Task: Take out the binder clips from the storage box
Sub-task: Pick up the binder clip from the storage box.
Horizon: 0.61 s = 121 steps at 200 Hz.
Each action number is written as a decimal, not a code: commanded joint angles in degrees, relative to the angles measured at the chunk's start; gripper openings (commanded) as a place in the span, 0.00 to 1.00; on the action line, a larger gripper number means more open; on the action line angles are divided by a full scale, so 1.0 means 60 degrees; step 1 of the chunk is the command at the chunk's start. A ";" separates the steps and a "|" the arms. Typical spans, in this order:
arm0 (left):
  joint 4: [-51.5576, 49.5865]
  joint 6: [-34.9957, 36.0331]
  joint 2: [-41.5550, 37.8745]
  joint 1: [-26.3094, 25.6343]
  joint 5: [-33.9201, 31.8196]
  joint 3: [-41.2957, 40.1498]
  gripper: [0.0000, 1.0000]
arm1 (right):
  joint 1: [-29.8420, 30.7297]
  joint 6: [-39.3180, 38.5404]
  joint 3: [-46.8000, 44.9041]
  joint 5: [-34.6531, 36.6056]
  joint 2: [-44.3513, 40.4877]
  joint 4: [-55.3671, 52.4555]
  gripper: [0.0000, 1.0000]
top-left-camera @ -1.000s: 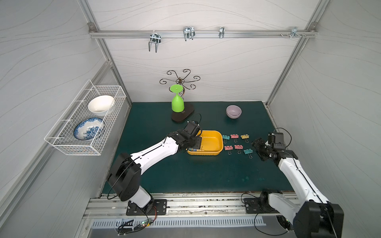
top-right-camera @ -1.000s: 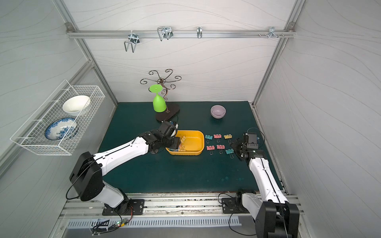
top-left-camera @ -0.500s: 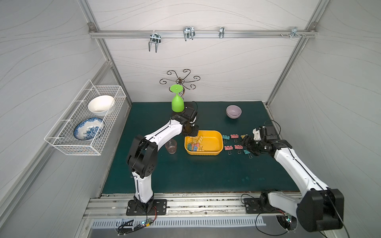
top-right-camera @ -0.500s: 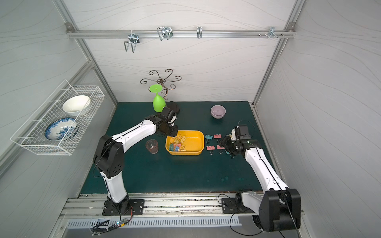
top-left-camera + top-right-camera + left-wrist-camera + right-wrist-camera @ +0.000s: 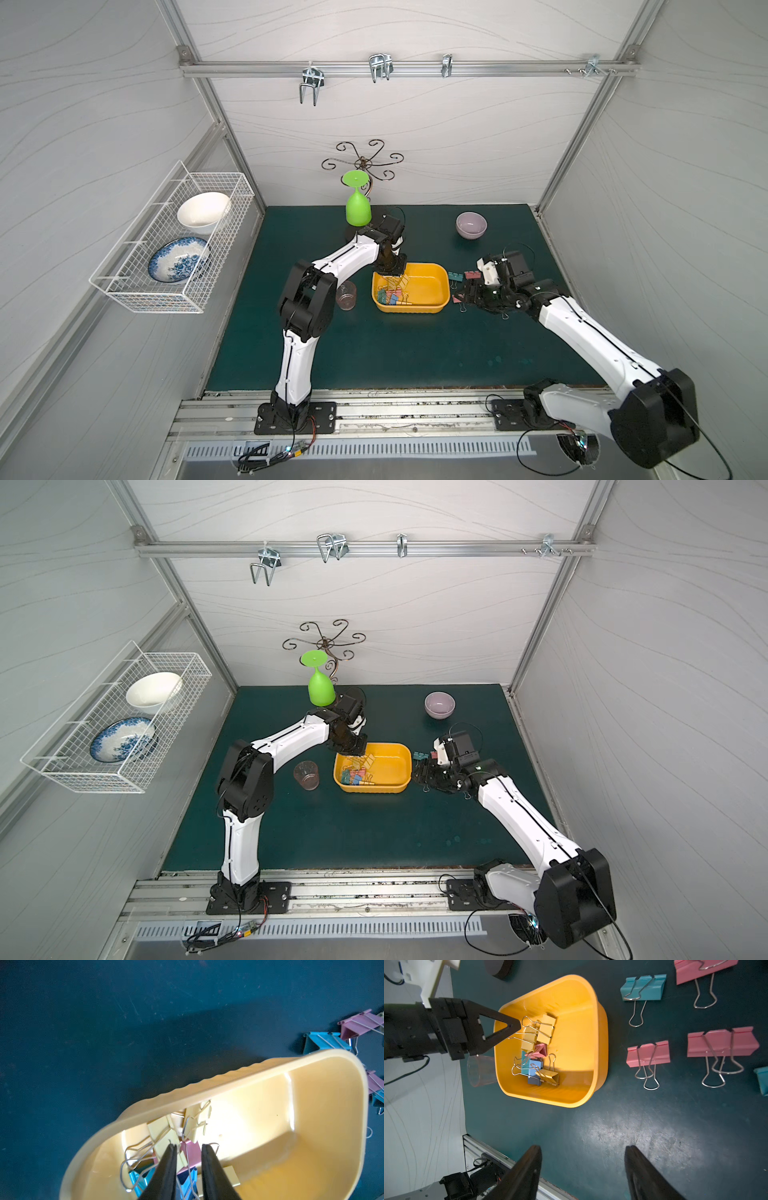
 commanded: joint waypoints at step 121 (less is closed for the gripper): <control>0.0251 -0.0251 0.0695 0.0040 0.1118 0.0918 0.00 | 0.0217 0.0224 0.0017 0.0269 0.0402 -0.0265 0.67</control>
